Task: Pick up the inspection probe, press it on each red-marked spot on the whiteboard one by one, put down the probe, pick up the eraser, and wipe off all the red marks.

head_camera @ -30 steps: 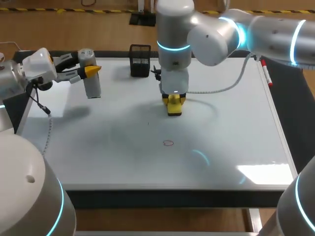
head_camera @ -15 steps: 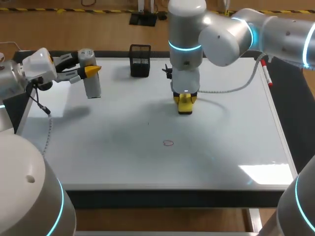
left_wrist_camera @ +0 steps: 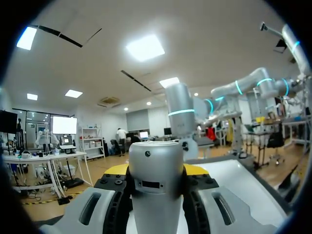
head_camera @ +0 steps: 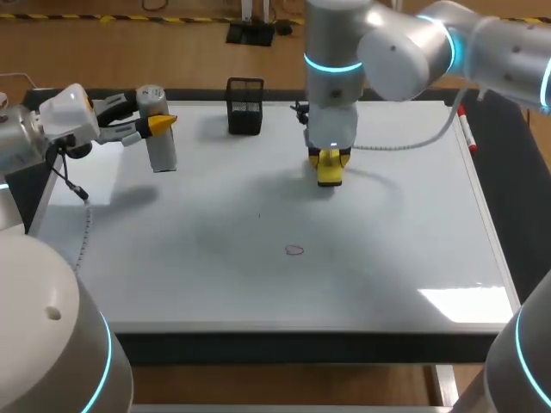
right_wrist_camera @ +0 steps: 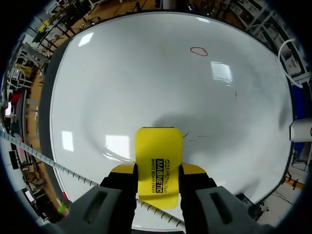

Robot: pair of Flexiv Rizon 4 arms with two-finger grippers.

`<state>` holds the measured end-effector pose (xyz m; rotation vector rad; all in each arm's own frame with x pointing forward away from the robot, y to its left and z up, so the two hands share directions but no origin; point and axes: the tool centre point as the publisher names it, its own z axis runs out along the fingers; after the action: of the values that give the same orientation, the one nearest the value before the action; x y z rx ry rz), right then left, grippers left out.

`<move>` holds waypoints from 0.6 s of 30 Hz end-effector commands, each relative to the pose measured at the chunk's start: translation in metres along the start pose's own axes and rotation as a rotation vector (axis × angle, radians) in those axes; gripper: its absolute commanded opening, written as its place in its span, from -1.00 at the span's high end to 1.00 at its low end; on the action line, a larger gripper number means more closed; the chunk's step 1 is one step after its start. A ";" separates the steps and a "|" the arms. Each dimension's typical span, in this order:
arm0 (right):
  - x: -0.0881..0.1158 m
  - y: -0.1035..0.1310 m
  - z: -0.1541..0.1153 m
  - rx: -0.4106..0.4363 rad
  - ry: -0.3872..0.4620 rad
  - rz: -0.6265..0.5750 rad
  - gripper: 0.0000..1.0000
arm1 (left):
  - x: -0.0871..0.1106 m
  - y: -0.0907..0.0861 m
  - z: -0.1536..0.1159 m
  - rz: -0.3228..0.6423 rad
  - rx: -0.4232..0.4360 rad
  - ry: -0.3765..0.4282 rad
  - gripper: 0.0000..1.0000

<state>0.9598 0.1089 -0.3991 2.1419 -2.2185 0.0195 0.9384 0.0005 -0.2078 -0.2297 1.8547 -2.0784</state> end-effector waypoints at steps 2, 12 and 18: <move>0.006 -0.009 -0.011 0.001 0.012 -0.001 1.00 | 0.000 -0.001 0.000 0.001 0.000 0.000 1.00; 0.017 -0.028 -0.016 0.009 0.026 0.006 1.00 | 0.000 -0.001 0.000 0.001 0.000 0.000 1.00; 0.030 -0.039 -0.013 -0.006 0.002 0.025 1.00 | 0.000 -0.001 0.000 0.001 0.000 0.000 1.00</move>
<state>0.9915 0.0861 -0.3844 2.1059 -2.2454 0.0387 0.9384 0.0005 -0.2078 -0.2298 1.8547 -2.0784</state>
